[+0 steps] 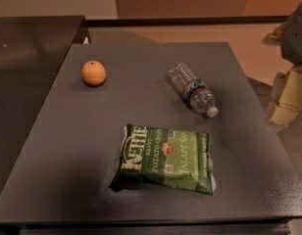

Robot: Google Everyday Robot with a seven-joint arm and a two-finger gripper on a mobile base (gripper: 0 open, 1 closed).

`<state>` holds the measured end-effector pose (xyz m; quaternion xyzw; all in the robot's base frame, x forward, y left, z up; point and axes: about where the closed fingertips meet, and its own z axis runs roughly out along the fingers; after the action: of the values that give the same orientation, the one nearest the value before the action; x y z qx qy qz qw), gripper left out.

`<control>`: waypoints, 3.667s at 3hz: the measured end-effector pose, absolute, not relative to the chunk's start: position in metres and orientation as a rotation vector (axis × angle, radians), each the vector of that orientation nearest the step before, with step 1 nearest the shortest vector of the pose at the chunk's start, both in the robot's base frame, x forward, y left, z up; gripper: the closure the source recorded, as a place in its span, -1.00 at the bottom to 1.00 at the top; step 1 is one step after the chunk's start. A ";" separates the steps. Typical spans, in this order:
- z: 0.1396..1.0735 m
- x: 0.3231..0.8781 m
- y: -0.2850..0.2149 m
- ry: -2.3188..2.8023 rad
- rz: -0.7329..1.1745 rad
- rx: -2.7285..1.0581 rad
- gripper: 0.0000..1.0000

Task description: Place water bottle upright

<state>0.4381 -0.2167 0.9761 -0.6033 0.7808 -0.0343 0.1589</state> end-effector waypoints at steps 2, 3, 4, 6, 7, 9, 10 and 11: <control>0.978 0.444 -0.206 2.164 -0.080 -1.817 -1.00; 0.980 0.458 -0.185 2.022 -0.055 -1.986 -1.00; 0.979 0.474 -0.162 1.821 -0.022 -2.187 -1.00; 0.974 0.509 -0.142 1.351 -0.088 -2.559 -1.00; 0.962 0.517 -0.145 1.125 -0.133 -2.692 -1.00; 0.927 0.520 -0.161 0.684 -0.271 -2.863 -1.00; 0.908 0.523 -0.163 0.431 -0.303 -2.945 -1.00; 0.888 0.529 -0.156 0.223 -0.287 -3.018 -1.00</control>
Offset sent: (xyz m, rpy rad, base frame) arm 0.0133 0.0251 0.0004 -0.0131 0.0414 0.2109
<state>0.5287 -0.1565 0.8882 -0.9916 0.0731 -0.0941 0.0507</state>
